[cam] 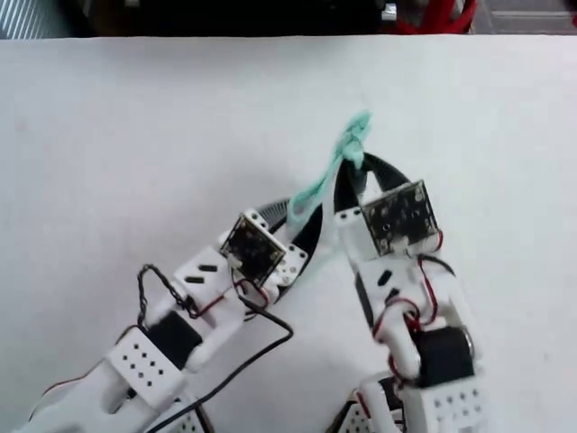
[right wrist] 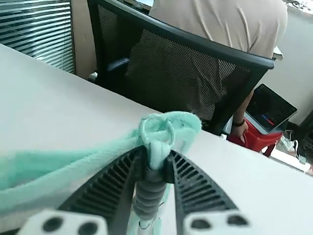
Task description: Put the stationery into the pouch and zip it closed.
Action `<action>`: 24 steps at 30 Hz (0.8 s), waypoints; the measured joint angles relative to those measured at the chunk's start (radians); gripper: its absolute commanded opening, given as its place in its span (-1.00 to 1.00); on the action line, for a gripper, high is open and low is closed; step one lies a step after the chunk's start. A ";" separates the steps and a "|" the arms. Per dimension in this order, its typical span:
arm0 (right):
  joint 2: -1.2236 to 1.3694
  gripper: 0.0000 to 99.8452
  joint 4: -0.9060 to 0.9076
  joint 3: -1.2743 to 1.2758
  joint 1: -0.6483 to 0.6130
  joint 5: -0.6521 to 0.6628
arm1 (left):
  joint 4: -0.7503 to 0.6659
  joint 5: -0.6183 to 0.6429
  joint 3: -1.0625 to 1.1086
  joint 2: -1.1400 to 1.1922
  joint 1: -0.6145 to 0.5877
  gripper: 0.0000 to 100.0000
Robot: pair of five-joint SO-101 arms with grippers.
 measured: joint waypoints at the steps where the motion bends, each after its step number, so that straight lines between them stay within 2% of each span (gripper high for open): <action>1: -0.034 -0.96 0.044 -0.018 -0.026 0.021 | 0.000 0.000 0.000 0.000 0.002 -0.95; 7: -0.118 -0.96 0.282 -0.078 -0.233 0.189 | 0.009 0.002 0.000 0.000 0.002 -0.95; 15: -0.115 -0.96 0.414 -0.164 -0.413 0.213 | 0.008 0.002 -0.002 0.000 -0.005 -0.95; 19: -0.118 -0.96 0.427 -0.229 -0.339 0.213 | 0.008 0.002 -0.002 0.000 -0.005 -0.95; 21: -0.118 -0.96 0.413 -0.232 -0.229 0.207 | 0.008 0.002 -0.002 0.000 -0.005 -0.95; 24: -0.118 -0.92 0.333 -0.190 -0.043 0.110 | 0.008 0.002 -0.002 0.000 -0.005 -0.95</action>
